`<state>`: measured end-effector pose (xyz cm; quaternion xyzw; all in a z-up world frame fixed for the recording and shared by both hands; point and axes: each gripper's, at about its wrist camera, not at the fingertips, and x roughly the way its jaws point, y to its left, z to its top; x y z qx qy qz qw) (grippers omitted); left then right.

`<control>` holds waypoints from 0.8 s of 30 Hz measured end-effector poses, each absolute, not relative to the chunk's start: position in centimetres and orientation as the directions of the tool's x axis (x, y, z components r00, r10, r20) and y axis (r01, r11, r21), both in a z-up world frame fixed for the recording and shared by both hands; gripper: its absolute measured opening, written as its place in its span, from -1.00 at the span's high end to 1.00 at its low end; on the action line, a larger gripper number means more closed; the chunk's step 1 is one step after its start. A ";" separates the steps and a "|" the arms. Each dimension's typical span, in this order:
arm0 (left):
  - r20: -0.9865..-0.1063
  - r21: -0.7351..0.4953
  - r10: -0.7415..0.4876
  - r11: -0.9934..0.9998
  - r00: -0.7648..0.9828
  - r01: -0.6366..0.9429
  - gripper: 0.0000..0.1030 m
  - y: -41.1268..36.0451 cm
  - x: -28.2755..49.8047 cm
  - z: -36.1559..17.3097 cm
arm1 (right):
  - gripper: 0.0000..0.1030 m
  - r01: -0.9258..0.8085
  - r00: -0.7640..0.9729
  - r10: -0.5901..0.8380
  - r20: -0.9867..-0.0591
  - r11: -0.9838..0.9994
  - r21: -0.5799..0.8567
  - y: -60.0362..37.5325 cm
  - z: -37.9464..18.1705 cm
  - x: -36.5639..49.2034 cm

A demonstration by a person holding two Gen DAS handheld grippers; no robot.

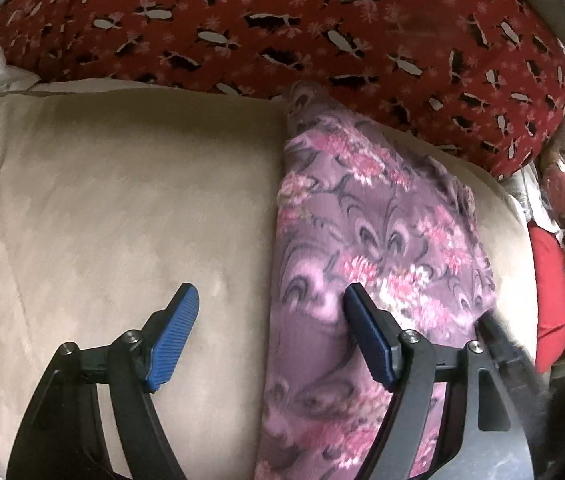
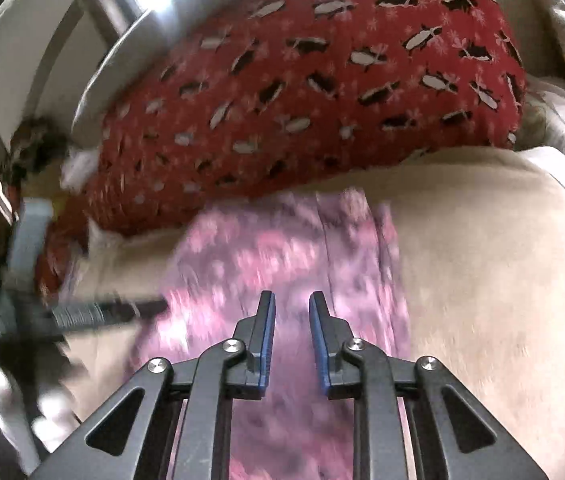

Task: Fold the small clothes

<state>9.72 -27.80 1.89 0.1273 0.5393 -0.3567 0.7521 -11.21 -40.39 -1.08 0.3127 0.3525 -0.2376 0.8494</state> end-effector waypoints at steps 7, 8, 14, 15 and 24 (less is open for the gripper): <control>-0.902 -0.257 -0.424 0.688 0.088 0.678 -0.47 -23.8 7.9 2.3 | 0.43 0.664 0.651 -0.194 -0.734 0.614 0.427 -39.5 -0.4 -14.1; -0.905 -0.281 -0.422 0.687 0.053 0.670 -0.47 -23.1 7.5 1.6 | 0.28 0.660 0.665 -0.207 -0.718 0.612 0.435 -39.1 -0.1 -14.7; -0.923 -0.277 -0.384 0.658 -0.004 0.701 -0.49 -21.2 5.3 -0.8 | 0.24 0.685 0.590 -0.160 -0.792 0.618 0.386 -37.8 -2.6 -15.9; -0.924 -0.283 -0.382 0.654 -0.017 0.702 -0.49 -21.0 5.1 -0.7 | 0.20 0.693 0.608 -0.171 -0.775 0.590 0.414 -37.9 -2.0 -16.4; -0.893 -0.375 -0.444 0.646 -0.073 0.665 -0.49 -20.4 6.6 0.7 | 0.16 0.724 0.575 -0.154 -0.804 0.554 0.412 -38.9 -2.4 -17.6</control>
